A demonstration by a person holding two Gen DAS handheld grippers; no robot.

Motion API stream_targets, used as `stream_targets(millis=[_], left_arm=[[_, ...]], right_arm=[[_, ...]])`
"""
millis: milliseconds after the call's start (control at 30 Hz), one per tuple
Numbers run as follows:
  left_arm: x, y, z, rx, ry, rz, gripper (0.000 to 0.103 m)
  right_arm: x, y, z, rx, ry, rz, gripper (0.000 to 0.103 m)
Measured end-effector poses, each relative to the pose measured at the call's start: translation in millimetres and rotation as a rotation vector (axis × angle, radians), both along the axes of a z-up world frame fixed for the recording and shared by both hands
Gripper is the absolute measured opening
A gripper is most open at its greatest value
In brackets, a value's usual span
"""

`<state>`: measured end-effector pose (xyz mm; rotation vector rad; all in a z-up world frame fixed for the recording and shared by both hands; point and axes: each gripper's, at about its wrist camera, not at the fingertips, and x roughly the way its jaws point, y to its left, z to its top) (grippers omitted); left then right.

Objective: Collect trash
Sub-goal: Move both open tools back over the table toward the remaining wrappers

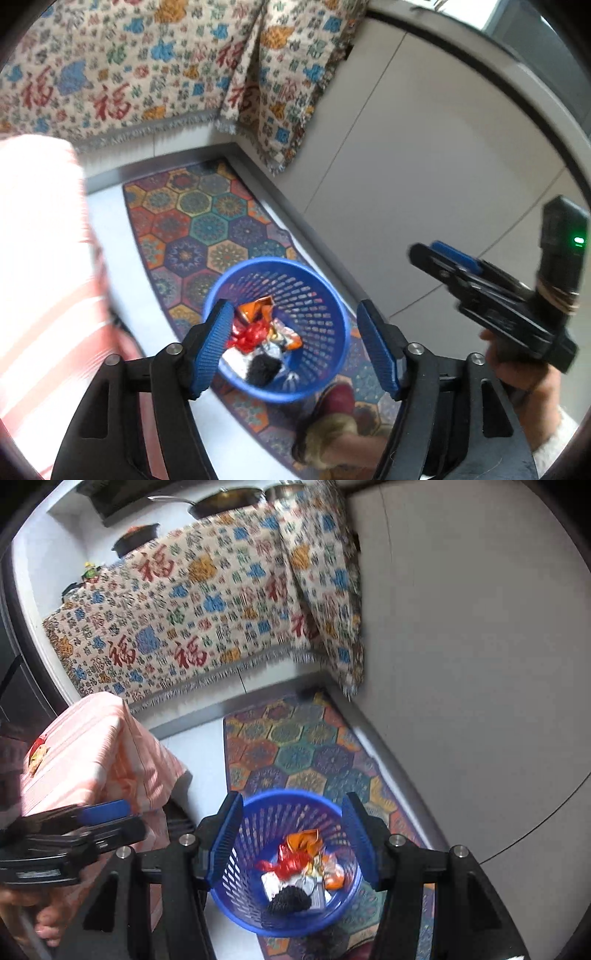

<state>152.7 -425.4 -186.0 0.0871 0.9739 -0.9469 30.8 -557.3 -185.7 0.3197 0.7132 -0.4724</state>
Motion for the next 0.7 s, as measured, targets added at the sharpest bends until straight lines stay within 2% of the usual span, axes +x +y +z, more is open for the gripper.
stream_targets(millis=[100,167,333,467,633,700], left_arm=[[-6.5,41.6,26.1,0.006,-0.060,0.020,0.083],[-6.9,77.2,39.5,0.026,-0.131,0.048,0.087],[18.0,171.0,33.8,0.156,-0.241,0.194,0.089],[55.3,251.2,11.5,0.260,-0.224,0.362,0.089],[99.3,336.5,-10.1,0.320,-0.176,0.558,0.089],[112.2,356.3,-15.5,0.330,-0.171,0.603,0.089]], right_arm=[[6.9,25.0,14.2,-0.052,-0.002,0.053,0.057],[19.4,52.9,23.0,-0.073,0.004,0.111,0.057],[63.6,135.3,34.6,-0.065,0.025,0.300,0.057],[110.5,203.2,28.1,-0.016,0.067,0.458,0.057],[163.2,284.5,11.1,0.009,0.127,0.615,0.057],[183.9,316.8,5.7,0.000,0.150,0.670,0.057]])
